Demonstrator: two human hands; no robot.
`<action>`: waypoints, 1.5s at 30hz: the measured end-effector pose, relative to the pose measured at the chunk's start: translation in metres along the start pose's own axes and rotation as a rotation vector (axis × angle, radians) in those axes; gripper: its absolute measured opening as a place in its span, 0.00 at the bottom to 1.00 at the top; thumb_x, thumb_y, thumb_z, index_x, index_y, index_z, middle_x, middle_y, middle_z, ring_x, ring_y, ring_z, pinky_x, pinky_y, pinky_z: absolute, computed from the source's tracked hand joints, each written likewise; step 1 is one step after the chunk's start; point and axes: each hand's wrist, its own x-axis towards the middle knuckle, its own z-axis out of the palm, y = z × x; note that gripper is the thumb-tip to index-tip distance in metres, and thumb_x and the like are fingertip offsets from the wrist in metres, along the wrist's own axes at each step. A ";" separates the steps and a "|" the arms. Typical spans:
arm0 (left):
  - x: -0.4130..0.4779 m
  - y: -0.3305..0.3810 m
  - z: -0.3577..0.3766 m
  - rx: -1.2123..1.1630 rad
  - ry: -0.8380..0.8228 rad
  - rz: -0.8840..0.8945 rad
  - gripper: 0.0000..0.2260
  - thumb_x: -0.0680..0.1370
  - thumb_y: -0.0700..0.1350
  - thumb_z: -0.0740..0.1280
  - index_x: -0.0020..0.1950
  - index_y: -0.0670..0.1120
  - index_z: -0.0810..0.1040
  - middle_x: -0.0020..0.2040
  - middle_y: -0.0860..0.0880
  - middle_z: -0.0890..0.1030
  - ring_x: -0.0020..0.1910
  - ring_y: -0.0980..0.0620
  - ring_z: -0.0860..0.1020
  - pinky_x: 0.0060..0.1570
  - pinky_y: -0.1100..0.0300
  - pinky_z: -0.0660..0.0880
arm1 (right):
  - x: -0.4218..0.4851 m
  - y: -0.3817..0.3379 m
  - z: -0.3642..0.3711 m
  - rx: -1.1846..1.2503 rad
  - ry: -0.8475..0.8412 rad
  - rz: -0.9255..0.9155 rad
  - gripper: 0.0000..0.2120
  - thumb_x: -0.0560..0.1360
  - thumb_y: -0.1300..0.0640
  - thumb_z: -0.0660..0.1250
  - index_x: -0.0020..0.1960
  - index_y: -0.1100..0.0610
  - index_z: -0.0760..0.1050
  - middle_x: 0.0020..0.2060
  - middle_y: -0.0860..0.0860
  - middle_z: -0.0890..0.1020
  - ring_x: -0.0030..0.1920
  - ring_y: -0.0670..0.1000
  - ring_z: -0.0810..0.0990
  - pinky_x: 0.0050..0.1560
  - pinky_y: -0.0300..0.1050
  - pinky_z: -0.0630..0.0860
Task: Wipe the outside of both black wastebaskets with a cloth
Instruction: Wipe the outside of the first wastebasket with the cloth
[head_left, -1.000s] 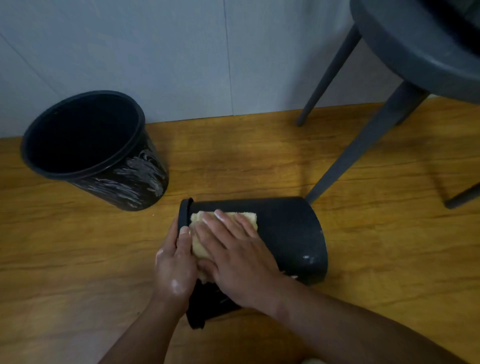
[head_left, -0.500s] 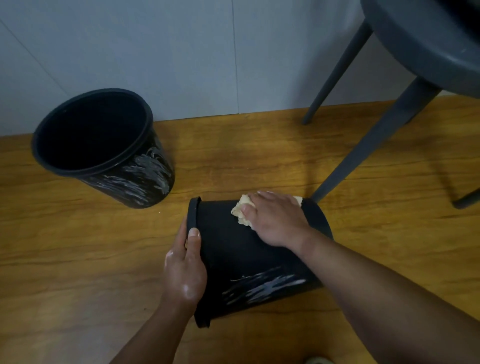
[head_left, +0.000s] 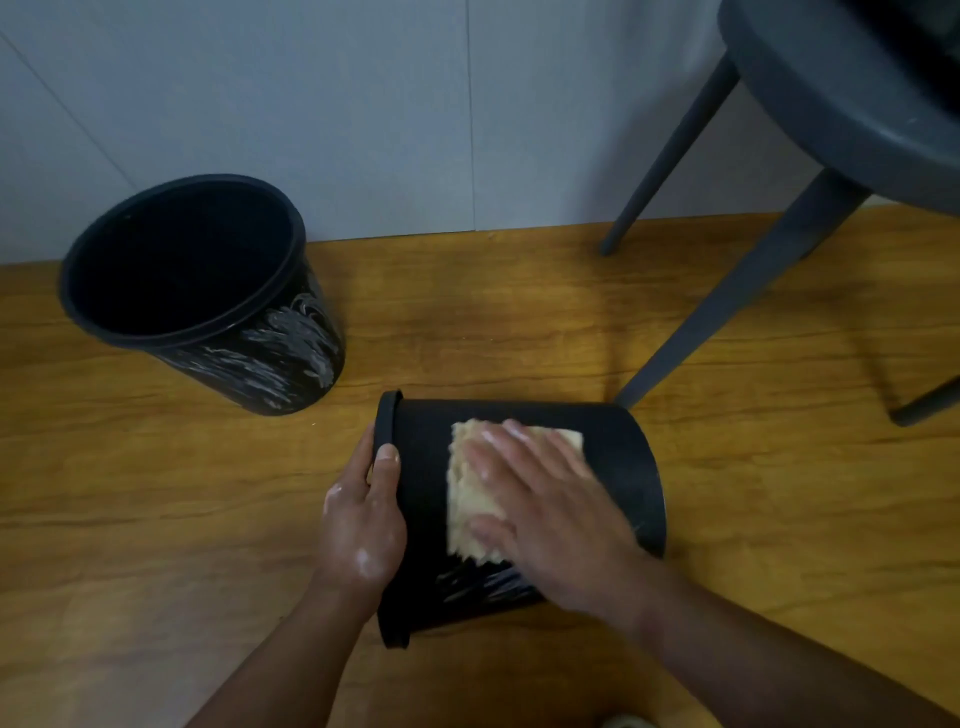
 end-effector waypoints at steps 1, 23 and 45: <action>0.001 0.000 0.000 -0.004 -0.001 0.000 0.19 0.83 0.58 0.57 0.74 0.61 0.70 0.62 0.56 0.81 0.62 0.53 0.78 0.65 0.45 0.74 | -0.002 0.012 -0.001 0.008 -0.001 0.066 0.30 0.84 0.35 0.45 0.82 0.48 0.51 0.81 0.48 0.57 0.81 0.51 0.52 0.80 0.55 0.49; -0.028 -0.010 0.003 0.087 0.020 0.113 0.26 0.80 0.61 0.49 0.79 0.59 0.62 0.64 0.54 0.79 0.63 0.55 0.77 0.56 0.62 0.74 | 0.048 0.067 -0.023 0.137 -0.046 0.421 0.27 0.85 0.40 0.43 0.78 0.49 0.63 0.77 0.47 0.67 0.79 0.51 0.59 0.77 0.53 0.53; -0.028 -0.006 0.007 0.103 0.108 0.065 0.21 0.85 0.56 0.51 0.78 0.58 0.64 0.65 0.54 0.78 0.63 0.53 0.75 0.61 0.53 0.73 | 0.003 0.066 -0.006 0.023 0.021 0.237 0.31 0.83 0.35 0.37 0.82 0.46 0.51 0.81 0.46 0.57 0.81 0.47 0.51 0.80 0.52 0.48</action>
